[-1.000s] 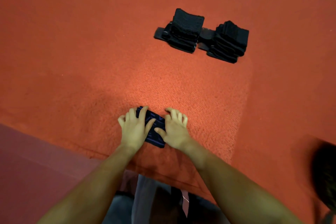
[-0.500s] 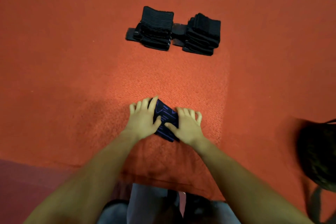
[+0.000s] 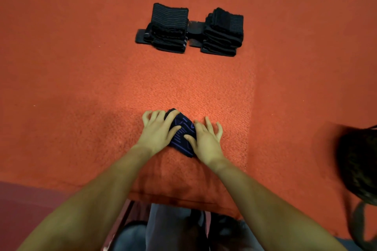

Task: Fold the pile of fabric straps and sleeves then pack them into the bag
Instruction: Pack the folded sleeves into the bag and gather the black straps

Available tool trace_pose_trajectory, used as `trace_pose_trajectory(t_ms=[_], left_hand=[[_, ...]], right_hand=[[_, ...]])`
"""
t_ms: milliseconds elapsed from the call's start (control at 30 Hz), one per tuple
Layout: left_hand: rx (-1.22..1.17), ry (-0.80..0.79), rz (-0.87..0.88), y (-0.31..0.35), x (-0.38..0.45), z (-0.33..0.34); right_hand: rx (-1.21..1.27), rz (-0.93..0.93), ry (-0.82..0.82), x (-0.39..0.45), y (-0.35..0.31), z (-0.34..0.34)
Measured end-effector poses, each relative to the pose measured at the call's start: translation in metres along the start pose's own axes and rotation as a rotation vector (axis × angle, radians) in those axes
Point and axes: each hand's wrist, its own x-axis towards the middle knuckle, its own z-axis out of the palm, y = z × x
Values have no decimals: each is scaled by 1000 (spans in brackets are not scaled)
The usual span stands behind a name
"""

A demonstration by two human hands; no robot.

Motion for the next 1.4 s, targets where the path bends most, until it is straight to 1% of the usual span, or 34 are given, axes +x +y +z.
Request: trace_pose_trajectory(t_ms=[100,233,300,433,533,667,833,967,1133,1233,1300,1400], left_hand=[[57,82,46,10,4,-1],[103,195,81,44,26,-13],[122,260,103,64,41,-21],[98,334,150,115,73,-38],[107,383,220,167,98,-52],[125,465,300,244,125,-64],[135,543,443,347,159,-72],[80,565,543,425,177,-68],[2,481,667,532,190,-50],[-17,387,736,588,191,-32],[-19,304,786,620,191,-18],[16,119,822,662,190,3]], right_hand=[[9,-26,80,-3,8,-4],[60,-33,288,-3,31,-23],[24,-60,383,-3,43,-43],[-76,-115,561,-8,79,-91],[-126,-106,642,-19,116,-130],[-131,-80,771,-44,168,-185],[-153,-21,846,-80,243,-250],[-130,69,910,-111,300,-284],[-40,218,1027,-164,375,-309],[7,353,1042,-196,413,-309],[40,453,1039,-215,436,-304],[62,583,1045,-236,464,-295]])
